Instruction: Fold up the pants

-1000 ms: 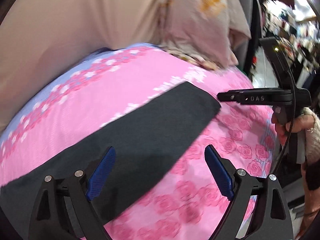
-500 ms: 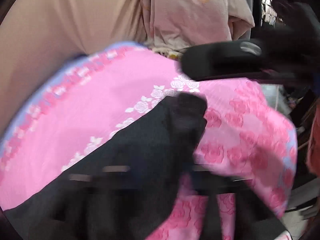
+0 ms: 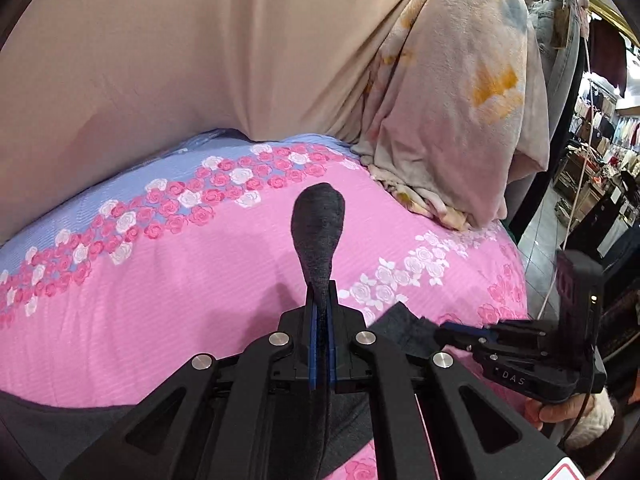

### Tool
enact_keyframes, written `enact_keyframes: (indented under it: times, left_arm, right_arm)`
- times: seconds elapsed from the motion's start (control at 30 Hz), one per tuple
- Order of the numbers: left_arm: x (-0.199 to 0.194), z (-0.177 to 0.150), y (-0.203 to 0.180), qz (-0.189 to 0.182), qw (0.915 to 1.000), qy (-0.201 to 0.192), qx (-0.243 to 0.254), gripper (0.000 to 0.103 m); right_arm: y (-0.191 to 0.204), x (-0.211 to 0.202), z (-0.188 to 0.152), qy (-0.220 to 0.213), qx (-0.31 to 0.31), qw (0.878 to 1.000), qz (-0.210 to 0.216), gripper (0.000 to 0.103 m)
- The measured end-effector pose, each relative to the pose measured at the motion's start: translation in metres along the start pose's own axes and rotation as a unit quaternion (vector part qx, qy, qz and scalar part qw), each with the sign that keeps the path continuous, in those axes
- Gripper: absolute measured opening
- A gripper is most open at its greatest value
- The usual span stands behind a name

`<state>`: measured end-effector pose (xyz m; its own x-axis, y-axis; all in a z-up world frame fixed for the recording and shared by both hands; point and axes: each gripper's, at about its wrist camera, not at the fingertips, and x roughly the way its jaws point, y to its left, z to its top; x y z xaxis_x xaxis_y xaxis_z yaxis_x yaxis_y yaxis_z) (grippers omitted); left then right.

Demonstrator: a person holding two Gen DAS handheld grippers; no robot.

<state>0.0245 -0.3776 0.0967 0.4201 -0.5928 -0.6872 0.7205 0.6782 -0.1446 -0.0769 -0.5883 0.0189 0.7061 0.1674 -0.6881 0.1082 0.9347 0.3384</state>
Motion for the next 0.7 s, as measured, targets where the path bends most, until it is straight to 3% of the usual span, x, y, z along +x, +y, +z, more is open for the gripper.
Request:
enact_keyframes:
  times: [0.07,0.1,0.17,0.2,0.3,0.4,0.57,0.67,0.7]
  left_arm:
    - [-0.003,-0.004,-0.003,-0.012,0.9999,0.004,0.005,0.003]
    - [-0.004,-0.007,-0.005,-0.018,0.9997,0.007,0.011,0.003]
    - [-0.005,-0.010,-0.010,-0.025,0.9994,0.007,0.022,0.003]
    - [-0.005,-0.010,-0.013,-0.027,0.9993,0.008,0.025,0.003]
    - [-0.002,-0.009,-0.017,-0.045,0.9987,0.016,0.020,0.003]
    - [0.000,-0.006,-0.022,-0.043,0.9986,0.017,0.026,0.003]
    - [-0.005,0.002,-0.021,-0.033,0.9988,0.016,0.031,0.003]
    - [-0.008,0.009,-0.017,-0.028,0.9987,0.022,0.036,0.003]
    - [-0.009,0.009,-0.016,-0.026,0.9987,0.024,0.037,0.003]
  right_arm:
    - [-0.002,-0.026,-0.004,-0.029,-0.012,0.999,0.015,0.004]
    - [-0.011,-0.034,-0.008,-0.036,-0.005,0.999,-0.003,0.003]
    - [-0.037,-0.037,-0.019,-0.032,0.012,0.994,-0.103,0.009]
    - [-0.048,-0.037,-0.022,-0.020,0.026,0.992,-0.125,0.009]
    - [-0.043,-0.046,-0.023,-0.023,0.033,0.996,-0.079,0.014]
    - [0.008,-0.038,-0.011,-0.019,-0.067,0.997,-0.036,0.066]
    - [0.080,0.020,0.004,0.051,-0.180,0.982,0.019,0.065]
    - [0.109,0.053,-0.005,0.101,-0.250,0.961,0.057,0.064]
    - [0.113,0.060,-0.008,0.113,-0.267,0.955,0.063,0.055]
